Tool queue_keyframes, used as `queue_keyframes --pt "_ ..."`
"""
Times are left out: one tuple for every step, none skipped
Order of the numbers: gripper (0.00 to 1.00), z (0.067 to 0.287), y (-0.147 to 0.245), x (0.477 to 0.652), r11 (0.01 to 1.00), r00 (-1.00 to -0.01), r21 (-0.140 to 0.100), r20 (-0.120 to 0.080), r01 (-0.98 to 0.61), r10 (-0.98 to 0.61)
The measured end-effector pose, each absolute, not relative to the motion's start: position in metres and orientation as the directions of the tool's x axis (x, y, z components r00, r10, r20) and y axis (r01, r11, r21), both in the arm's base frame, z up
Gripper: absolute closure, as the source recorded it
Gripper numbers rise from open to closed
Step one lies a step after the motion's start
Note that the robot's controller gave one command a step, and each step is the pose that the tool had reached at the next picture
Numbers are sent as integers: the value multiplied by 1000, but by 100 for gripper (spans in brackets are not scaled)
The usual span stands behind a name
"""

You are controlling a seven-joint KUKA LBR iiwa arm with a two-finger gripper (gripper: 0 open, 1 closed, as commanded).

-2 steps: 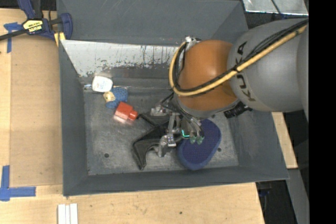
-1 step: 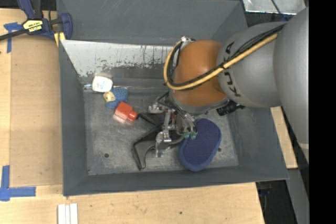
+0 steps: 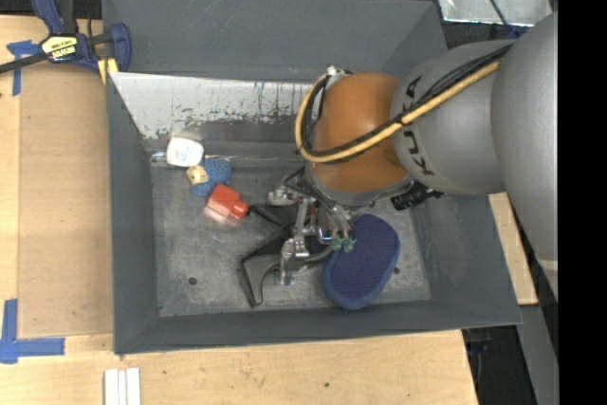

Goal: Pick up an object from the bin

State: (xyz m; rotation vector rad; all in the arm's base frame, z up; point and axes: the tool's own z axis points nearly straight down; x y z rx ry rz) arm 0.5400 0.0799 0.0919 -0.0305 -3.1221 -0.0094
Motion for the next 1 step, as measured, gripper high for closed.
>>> queue_keyframes --pt "0 92 83 541 992 -992 13 15 -125 -125"
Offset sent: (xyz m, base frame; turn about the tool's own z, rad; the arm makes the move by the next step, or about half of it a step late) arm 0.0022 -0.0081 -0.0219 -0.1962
